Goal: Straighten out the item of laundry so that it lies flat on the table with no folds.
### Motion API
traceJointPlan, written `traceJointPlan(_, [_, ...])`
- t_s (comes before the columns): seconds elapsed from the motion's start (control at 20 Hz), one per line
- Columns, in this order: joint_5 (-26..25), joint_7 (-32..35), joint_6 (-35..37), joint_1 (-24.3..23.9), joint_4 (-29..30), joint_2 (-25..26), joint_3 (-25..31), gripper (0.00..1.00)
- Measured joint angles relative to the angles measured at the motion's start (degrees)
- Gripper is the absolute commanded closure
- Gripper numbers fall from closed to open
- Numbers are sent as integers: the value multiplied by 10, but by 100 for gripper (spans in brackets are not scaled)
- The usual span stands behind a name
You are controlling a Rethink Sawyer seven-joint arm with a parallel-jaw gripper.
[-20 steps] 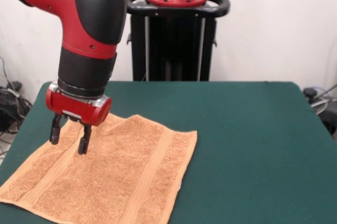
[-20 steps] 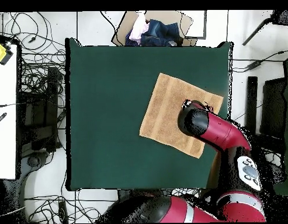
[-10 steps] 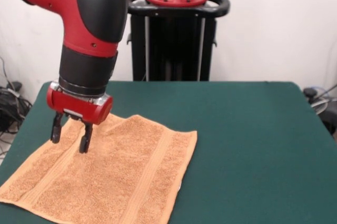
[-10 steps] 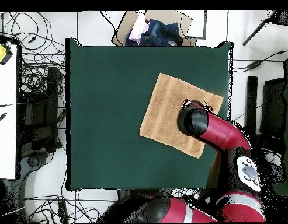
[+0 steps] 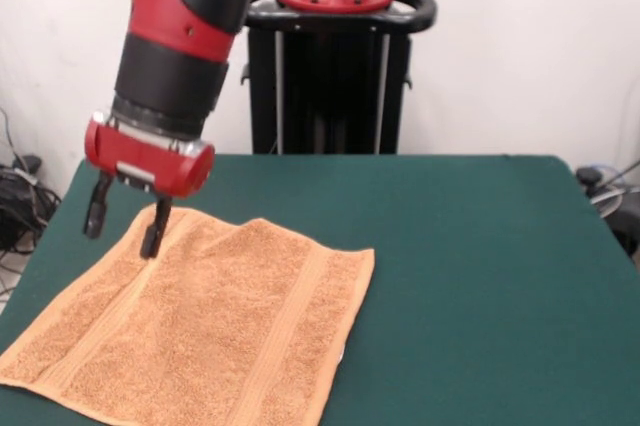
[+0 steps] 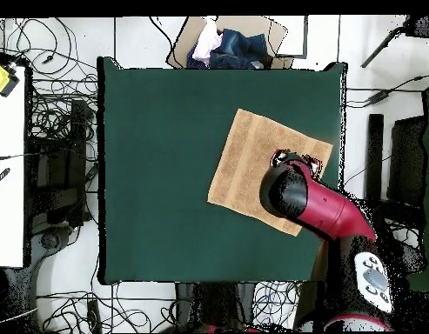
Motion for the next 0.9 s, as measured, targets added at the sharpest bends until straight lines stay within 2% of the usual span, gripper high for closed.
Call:
traceJointPlan(0.2, [0,0,17,0,20,-35,-2,0])
traceJointPlan(0.35, [0,0,55,1,24,-58,-5,0])
traceJointPlan(0.55, [0,0,141,1,24,-95,-8,0])
traceJointPlan(0.9, [0,0,181,1,24,-119,-8,0])
